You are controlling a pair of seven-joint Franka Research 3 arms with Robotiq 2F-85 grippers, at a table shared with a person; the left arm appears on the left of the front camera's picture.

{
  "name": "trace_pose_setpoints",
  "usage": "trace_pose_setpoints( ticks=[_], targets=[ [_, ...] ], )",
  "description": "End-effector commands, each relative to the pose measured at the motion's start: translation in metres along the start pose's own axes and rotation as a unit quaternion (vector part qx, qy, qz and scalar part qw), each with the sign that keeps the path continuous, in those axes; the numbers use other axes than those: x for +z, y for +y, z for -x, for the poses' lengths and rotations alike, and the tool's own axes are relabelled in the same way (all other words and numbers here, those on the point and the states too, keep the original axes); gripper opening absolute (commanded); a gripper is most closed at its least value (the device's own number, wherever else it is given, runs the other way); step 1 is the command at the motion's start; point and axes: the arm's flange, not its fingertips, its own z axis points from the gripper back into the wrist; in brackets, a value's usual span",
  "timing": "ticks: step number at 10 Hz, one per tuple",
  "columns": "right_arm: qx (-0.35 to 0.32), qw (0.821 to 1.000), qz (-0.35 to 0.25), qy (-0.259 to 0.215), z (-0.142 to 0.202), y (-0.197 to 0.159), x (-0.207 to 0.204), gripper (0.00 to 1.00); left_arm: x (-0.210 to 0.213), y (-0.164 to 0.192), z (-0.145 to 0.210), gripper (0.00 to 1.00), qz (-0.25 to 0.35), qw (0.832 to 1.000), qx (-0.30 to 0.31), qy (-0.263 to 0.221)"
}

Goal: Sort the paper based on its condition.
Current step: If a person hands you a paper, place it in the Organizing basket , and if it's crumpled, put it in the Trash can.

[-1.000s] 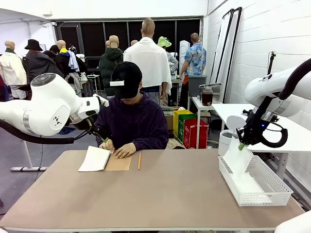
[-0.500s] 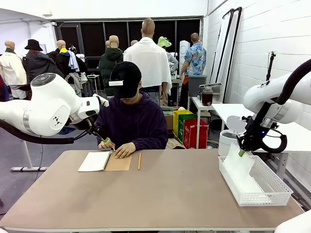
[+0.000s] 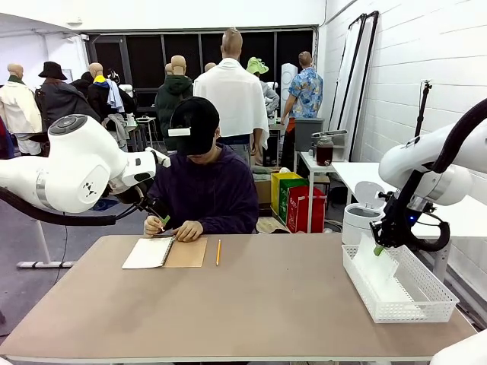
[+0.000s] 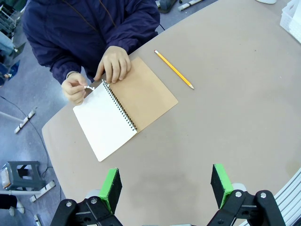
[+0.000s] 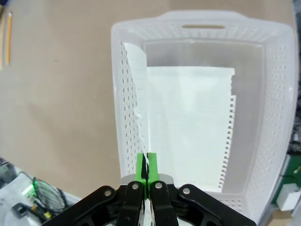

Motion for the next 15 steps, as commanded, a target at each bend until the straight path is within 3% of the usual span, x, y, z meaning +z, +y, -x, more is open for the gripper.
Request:
trace_pose_setpoints(
  ticks=[1,7,12,13,15],
  targets=[
    [-0.018,1.0,0.021,-0.008,0.014,0.005,-0.011,0.0,0.0,0.001,-0.001,1.0,0.001,1.0,0.001,0.001],
    [-0.076,0.991,0.11,-0.005,0.021,0.002,-0.034,0.0,0.0,0.001,-0.001,1.0,0.001,1.0,0.001,0.001],
    [-0.101,0.982,0.16,0.02,0.022,0.006,-0.041,0.95,0.0,0.001,-0.001,1.0,0.001,1.0,0.001,0.001],
    [-0.107,0.979,0.17,0.025,0.021,0.007,-0.043,1.0,0.0,0.001,-0.001,1.0,0.001,1.0,0.001,0.001],
    [-0.119,0.973,0.196,0.031,0.022,0.01,-0.045,1.0,0.0,0.001,-0.001,1.0,0.001,1.0,0.001,0.001]
  ],
)
